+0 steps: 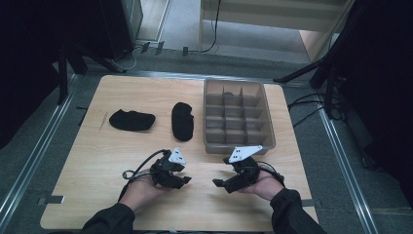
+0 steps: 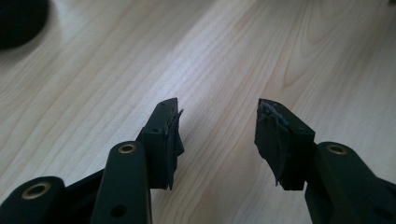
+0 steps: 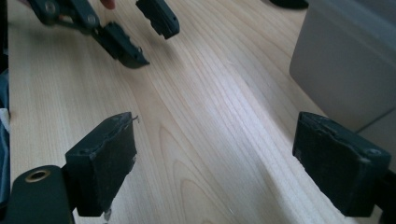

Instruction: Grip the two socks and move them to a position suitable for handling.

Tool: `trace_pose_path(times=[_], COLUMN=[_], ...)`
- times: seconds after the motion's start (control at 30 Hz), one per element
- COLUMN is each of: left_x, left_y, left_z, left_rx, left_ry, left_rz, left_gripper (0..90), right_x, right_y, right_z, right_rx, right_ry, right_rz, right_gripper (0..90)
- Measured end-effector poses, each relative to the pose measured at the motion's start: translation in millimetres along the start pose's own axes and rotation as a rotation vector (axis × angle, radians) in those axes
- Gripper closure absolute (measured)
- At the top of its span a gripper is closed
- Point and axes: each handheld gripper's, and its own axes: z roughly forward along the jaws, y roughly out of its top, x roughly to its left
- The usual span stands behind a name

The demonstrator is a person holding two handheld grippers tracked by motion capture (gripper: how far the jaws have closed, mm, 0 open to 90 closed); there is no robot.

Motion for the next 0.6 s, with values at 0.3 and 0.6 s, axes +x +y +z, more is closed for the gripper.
trace_pose_path(times=[0.3,0.6], left_x=[12.7,14.0], left_y=[-0.9,-1.7], left_z=[-18.6,-37.3], left_rx=[-0.036,-0.044], left_ry=[-0.01,-0.013], left_rz=[-0.087,-0.081], left_gripper=[44.3,43.4], right_x=[0.5,5.2], right_y=[10.2,14.0], right_z=[-10.3,-20.5], right_rx=[-0.068,-0.098], right_ry=[-0.019,-0.027], right_rz=[-0.075,-0.111], right_gripper=[17.3,45.5])
